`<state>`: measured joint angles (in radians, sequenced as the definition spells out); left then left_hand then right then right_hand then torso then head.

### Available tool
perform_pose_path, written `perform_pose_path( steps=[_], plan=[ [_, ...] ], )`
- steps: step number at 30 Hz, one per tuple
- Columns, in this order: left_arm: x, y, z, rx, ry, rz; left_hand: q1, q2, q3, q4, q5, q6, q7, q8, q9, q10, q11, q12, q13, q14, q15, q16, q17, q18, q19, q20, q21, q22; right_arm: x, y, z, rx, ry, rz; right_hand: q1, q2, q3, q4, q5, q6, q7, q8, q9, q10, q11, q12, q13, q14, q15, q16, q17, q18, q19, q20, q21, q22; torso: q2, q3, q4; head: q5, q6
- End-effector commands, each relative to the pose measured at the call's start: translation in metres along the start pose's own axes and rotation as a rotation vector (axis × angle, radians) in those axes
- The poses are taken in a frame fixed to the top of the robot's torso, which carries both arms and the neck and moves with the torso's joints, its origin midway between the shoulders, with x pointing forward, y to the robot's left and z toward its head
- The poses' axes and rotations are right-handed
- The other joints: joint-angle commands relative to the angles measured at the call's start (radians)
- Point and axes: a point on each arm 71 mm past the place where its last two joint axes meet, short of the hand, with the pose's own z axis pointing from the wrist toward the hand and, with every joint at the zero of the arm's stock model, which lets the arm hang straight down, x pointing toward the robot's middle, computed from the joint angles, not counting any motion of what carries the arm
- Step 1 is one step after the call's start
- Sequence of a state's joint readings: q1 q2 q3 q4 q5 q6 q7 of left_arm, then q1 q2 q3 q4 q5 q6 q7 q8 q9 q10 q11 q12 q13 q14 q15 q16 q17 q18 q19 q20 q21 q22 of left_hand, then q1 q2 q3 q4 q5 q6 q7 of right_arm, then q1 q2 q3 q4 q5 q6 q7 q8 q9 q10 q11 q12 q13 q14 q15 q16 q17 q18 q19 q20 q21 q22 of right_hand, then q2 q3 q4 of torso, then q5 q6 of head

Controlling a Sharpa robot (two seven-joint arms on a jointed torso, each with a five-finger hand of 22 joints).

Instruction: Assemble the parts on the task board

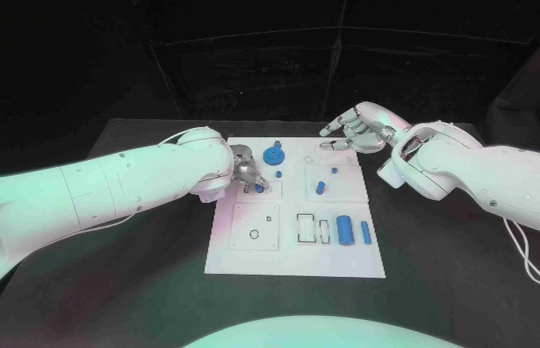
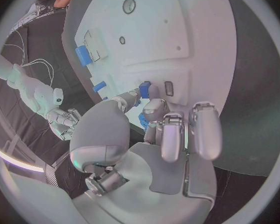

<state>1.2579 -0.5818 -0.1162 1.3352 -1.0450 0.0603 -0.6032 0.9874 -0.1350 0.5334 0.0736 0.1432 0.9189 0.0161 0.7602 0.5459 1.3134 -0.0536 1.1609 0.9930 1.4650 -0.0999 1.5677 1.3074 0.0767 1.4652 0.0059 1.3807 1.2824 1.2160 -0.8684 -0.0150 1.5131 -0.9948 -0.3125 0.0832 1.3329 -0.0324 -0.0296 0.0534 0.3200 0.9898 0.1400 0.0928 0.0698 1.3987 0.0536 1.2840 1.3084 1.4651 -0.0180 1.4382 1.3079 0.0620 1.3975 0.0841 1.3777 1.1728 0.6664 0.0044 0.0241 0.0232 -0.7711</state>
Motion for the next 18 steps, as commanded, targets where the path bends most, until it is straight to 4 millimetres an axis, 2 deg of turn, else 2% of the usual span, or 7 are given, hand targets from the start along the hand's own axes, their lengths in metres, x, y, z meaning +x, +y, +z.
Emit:
perform_pose_path(
  steps=[1,18],
  plan=[
    [-0.0004,-0.0003,0.0005,-0.007,0.003,0.009,-0.01,-0.001,-0.008,0.003,-0.003,0.01,-0.002,0.004,0.0,0.007,0.001,0.004,0.002,0.106,-0.01,0.003,0.263,-0.018,0.016,-0.005,0.007,0.003,-0.0002,0.0021,0.0003,-0.011,0.003,0.002,-0.002,0.006,-0.007,-0.001,0.006,0.006,0.001,0.005,0.001,-0.005,0.0,-0.007,0.035,0.052,-0.005,-0.005,0.018,0.017,-0.002,-0.001,-0.005,-0.001,0.0,0.0002,0.0002,-0.001,0.0],
    [-0.0006,0.0,0.0023,-0.016,0.016,0.015,-0.045,0.018,-0.054,0.042,-0.005,0.022,-0.005,0.011,0.003,0.021,-0.002,0.019,0.018,0.106,-0.012,0.003,0.263,-0.023,0.025,-0.006,0.023,0.03,0.0002,0.0024,0.0001,-0.01,0.007,0.003,-0.007,0.006,-0.01,0.002,0.007,0.006,0.001,0.005,0.001,-0.005,0.0,-0.007,0.035,0.052,-0.005,-0.006,0.018,0.017,-0.002,-0.001,-0.005,-0.001,0.0,-0.0001,0.0016,-0.005,-0.002]
  ],
)
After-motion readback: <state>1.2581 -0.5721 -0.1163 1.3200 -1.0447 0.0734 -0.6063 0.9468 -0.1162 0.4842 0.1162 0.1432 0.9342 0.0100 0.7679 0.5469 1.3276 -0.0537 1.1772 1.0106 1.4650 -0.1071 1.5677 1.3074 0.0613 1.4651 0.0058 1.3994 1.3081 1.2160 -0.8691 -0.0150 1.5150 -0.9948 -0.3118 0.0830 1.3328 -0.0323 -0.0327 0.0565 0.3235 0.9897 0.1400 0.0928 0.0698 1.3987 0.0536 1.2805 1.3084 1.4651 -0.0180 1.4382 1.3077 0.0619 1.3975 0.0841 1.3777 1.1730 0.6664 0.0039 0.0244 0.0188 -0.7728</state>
